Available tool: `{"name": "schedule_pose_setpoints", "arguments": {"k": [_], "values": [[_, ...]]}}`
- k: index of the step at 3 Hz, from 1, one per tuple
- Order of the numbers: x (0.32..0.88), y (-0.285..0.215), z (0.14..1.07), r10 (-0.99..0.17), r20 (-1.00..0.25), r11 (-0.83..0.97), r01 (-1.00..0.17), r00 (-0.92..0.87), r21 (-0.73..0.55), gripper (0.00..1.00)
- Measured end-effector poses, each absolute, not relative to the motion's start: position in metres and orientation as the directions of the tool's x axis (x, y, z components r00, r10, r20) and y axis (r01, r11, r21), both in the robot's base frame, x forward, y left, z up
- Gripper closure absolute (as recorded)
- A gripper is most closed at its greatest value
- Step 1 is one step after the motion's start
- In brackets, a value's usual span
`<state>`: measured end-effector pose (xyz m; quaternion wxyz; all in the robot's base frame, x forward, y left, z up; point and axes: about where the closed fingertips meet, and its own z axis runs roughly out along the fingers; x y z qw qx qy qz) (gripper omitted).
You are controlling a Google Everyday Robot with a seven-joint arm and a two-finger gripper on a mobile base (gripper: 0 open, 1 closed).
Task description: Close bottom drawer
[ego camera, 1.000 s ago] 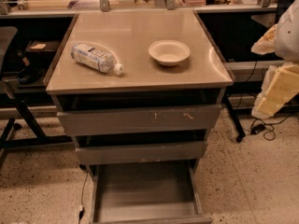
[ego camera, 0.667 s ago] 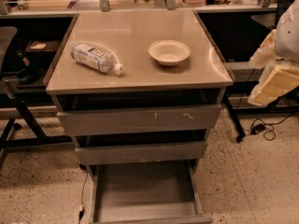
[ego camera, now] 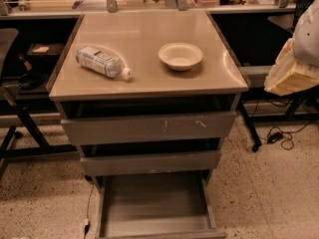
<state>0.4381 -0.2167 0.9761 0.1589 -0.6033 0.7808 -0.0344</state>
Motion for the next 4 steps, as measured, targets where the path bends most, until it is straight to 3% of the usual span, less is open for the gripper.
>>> {"name": "schedule_pose_setpoints", "arguments": {"k": [1, 2, 4], "values": [[0.435, -0.216, 0.973, -0.951, -0.215, 0.270, -0.934, -0.221, -0.235, 1.00], [0.407, -0.201, 0.951, -0.938, -0.257, 0.288, -0.938, -0.235, -0.193, 1.00], [0.341, -0.154, 0.820, -0.939, -0.274, 0.215, -0.977, -0.209, 0.009, 1.00]]}}
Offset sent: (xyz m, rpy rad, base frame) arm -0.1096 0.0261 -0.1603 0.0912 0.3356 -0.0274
